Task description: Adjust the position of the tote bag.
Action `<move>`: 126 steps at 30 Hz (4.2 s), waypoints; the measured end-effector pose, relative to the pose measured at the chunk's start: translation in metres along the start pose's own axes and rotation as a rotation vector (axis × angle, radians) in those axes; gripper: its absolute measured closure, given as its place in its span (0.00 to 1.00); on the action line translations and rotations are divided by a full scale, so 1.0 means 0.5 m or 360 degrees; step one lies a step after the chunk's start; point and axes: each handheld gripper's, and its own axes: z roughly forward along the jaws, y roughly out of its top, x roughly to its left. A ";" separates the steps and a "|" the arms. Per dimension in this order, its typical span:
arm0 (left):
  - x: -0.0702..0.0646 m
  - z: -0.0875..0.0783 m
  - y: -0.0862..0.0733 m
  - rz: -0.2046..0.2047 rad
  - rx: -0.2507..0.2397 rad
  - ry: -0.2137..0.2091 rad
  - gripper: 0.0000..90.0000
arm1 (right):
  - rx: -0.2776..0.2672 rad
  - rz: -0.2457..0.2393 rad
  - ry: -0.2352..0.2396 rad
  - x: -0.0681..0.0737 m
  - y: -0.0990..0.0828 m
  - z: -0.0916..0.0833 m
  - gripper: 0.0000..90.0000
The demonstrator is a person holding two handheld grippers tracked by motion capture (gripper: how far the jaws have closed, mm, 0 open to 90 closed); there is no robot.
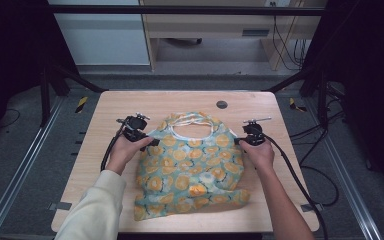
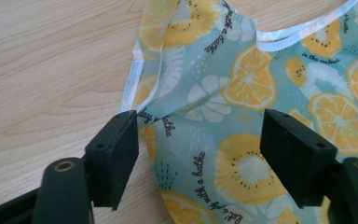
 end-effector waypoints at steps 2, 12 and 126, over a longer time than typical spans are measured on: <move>0.000 0.002 0.000 -0.0004 0.0002 -0.0003 0.35 | -0.0009 -0.0010 0.0008 0.001 0.000 -0.001 0.97; 0.016 0.017 -0.002 -0.0053 0.0033 0.0050 0.37 | -0.0035 -0.0050 0.0008 0.002 0.002 -0.007 0.98; 0.036 -0.132 0.139 -0.0006 -0.0381 0.0125 1.00 | -0.0457 -0.0166 0.0054 0.033 0.198 -0.141 0.99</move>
